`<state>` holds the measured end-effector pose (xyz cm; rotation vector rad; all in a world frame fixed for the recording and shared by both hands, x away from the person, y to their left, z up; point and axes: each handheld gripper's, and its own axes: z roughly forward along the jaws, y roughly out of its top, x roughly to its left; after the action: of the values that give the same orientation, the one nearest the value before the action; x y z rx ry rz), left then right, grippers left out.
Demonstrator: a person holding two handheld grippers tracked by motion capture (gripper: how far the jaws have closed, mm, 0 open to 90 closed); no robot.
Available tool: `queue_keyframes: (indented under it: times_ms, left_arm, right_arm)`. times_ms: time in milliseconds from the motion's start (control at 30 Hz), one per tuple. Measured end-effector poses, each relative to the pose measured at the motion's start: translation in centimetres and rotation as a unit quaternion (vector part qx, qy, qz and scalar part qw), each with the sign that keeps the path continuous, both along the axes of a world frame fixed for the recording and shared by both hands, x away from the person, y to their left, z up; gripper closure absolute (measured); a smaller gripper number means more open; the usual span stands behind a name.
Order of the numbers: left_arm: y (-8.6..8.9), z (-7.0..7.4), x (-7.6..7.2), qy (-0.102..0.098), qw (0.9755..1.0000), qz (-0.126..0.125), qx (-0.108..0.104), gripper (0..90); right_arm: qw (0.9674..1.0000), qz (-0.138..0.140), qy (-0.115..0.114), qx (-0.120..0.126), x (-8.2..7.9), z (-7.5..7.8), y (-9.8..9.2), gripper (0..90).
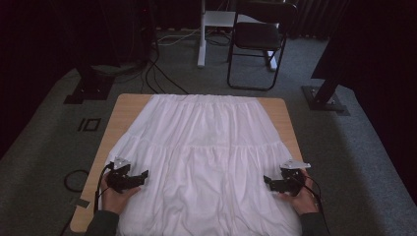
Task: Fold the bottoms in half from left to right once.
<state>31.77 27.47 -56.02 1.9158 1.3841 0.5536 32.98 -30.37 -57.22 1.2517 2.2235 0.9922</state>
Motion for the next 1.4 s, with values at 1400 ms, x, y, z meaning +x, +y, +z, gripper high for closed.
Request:
queue_keyframes:
  times_ms: [1400]
  left_arm:
    - [7.3,0.8,-0.8,0.028,0.9953,0.081,0.045,31.5]
  right_arm:
    - [1.0000,0.002,-0.003,0.002,-0.1,0.0,0.0,13.4]
